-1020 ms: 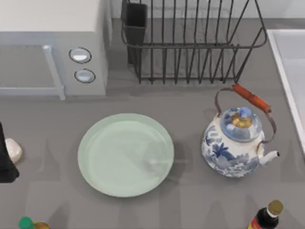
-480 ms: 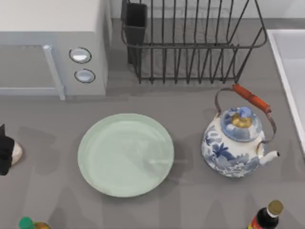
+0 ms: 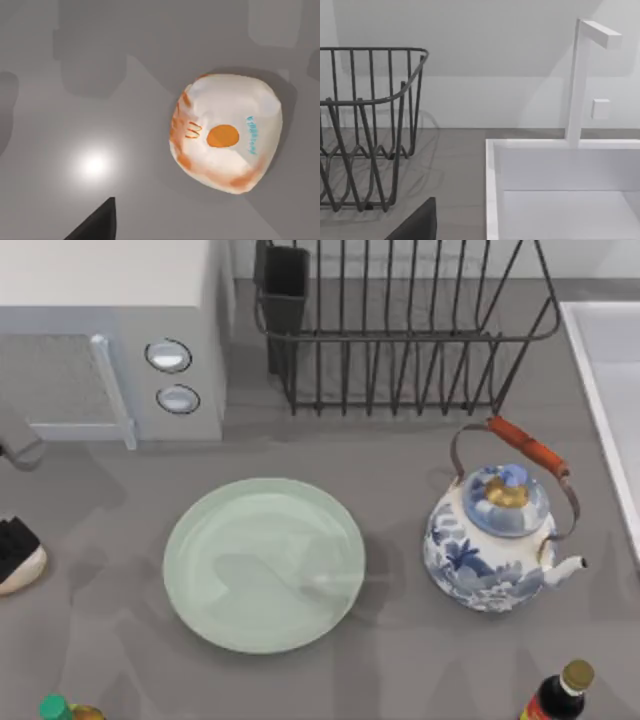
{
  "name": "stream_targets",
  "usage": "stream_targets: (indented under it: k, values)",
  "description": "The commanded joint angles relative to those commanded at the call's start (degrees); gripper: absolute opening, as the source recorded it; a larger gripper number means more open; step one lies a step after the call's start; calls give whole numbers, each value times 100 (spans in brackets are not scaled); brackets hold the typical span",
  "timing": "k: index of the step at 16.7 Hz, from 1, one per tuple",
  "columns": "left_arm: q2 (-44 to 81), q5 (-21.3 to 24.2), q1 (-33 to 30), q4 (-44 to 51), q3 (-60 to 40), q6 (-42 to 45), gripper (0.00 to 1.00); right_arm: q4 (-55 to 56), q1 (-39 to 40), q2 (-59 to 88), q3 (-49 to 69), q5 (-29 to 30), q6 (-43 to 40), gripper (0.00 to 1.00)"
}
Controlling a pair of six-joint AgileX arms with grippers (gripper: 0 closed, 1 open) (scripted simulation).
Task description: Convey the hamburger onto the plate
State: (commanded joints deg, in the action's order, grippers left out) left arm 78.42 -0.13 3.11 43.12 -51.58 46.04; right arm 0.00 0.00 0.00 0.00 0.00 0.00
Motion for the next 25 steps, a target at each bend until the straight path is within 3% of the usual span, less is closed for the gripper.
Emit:
stream_targets:
  k: [7, 15, 25]
  values:
    - [2297, 6, 101, 1216, -1645, 1378, 100, 0, 0, 0, 0, 0, 0, 100]
    - [2488, 8, 87, 1306, -1802, 1510, 100, 0, 0, 0, 0, 0, 0, 100]
    - [3247, 13, 152, -321, -895, 1576, 100, 0, 0, 0, 0, 0, 0, 100]
